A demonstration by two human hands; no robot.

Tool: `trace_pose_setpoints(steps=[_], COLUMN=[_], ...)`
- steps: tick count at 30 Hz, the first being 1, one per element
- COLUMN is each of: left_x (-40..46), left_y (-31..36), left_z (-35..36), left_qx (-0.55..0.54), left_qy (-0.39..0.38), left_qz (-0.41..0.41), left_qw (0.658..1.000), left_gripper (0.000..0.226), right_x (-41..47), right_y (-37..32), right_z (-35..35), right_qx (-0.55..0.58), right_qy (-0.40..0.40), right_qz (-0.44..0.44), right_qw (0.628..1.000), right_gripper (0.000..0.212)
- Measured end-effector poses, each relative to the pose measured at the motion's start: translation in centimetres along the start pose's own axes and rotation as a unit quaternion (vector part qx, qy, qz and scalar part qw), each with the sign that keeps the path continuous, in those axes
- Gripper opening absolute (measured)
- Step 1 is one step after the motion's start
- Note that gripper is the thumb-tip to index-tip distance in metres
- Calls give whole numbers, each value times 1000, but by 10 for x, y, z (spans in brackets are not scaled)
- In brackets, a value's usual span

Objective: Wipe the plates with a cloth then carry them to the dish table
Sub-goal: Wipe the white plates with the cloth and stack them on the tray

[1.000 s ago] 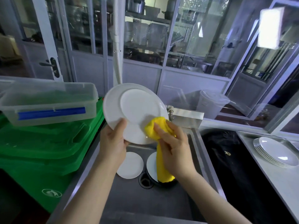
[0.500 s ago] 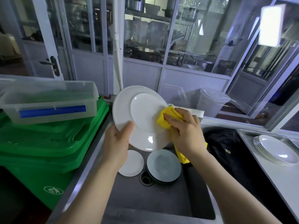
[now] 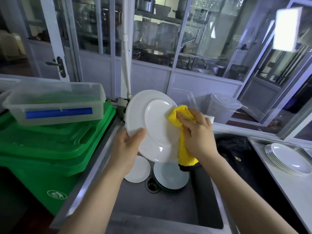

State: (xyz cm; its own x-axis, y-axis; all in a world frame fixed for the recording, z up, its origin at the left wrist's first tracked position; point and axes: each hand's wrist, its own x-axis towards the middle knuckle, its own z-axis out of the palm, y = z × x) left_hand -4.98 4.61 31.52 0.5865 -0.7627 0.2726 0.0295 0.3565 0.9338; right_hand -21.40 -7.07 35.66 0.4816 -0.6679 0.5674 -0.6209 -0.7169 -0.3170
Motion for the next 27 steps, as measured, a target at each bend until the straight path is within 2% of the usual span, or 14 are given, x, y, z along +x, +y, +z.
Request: trace_pose_setpoints(steps=[3, 5, 7, 10, 13, 15, 16, 17, 19, 20, 21, 22, 24, 27], left_x=[2, 1, 1, -2, -6, -8, -8, -7, -5, -4, -2, -2, -1, 0], left_y=[-2, -2, -3, -8, -10, -9, -8, -8, -5, -4, -3, -2, -3, -7], left_z=[1, 2, 0, -8, -14, -18, -20, -21, -21, -20, -18, -16, -11, -8], left_qx=[-20, -39, -23, 43, 60, 0, -43, -81, -151, -182, -208, -226, -247, -264], left_qy=[13, -17, -49, -58, -51, -39, -31, -23, -15, -18, -23, -29, -41, -73], left_qz=[-17, -24, -22, -3, -15, -39, -52, -64, -72, -68, -63, -60, -64, -84], left_qw=[1000, 999, 998, 997, 997, 998, 997, 994, 986, 981, 976, 972, 966, 958], left_gripper=[25, 26, 32, 48, 38, 32, 32, 32, 24, 21, 23, 27, 35, 55], right_x=[-23, -30, -24, -6, 6, 5, 3, 1, -4, -6, -7, -6, -5, -3], right_y=[-20, -36, -40, -25, -1, 13, 18, 21, 21, 21, 18, 15, 8, 1], right_z=[6, 9, 5, -3, -5, -5, -6, -8, -11, -12, -12, -12, -10, -15], right_qx=[19, 47, 72, 82, 100, 165, 222, 299, 481, 557, 610, 636, 654, 664], right_qy=[0, -9, -7, 7, -9, 0, 14, 32, 52, 39, 8, -32, -88, -86], right_qz=[-73, -130, -143, -77, 38, 138, 207, 273, 378, 407, 420, 419, 376, 310], right_qw=[997, 990, 987, 994, 994, 977, 953, 913, 790, 723, 672, 647, 650, 675], right_gripper=[44, 44, 42, 42, 42, 41, 40, 36, 25, 19, 18, 31, 55, 50])
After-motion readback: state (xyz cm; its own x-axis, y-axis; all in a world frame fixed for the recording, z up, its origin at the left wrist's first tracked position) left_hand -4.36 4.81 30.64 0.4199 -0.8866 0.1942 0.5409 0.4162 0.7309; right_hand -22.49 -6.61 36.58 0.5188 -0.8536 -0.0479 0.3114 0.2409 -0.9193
